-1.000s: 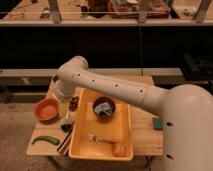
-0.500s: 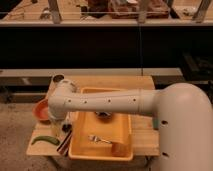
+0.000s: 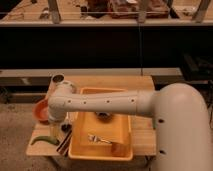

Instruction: Place pepper in red bowl

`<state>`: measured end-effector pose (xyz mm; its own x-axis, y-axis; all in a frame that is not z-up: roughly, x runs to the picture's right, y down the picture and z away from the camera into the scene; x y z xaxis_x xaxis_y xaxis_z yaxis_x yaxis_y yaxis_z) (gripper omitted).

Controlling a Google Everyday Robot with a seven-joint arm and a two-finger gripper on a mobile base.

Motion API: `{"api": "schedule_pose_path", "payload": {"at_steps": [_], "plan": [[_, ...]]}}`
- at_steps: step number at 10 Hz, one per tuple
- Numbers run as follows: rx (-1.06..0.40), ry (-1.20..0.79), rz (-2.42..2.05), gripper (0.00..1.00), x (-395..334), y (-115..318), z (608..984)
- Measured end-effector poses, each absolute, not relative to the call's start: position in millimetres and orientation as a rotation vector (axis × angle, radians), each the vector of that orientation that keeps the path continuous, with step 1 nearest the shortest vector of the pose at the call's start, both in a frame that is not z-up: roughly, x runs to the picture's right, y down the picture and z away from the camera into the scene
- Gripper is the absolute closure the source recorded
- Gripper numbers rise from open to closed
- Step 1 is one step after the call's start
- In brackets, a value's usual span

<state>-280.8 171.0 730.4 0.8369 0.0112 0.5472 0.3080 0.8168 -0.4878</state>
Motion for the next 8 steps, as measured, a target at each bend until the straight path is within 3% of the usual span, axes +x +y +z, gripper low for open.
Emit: {"api": "schedule_pose_path", "payload": {"at_steps": [8], "plan": [[-0.686,-0.535,-0.081,0.20,-290.7,233.0,757.7]]}}
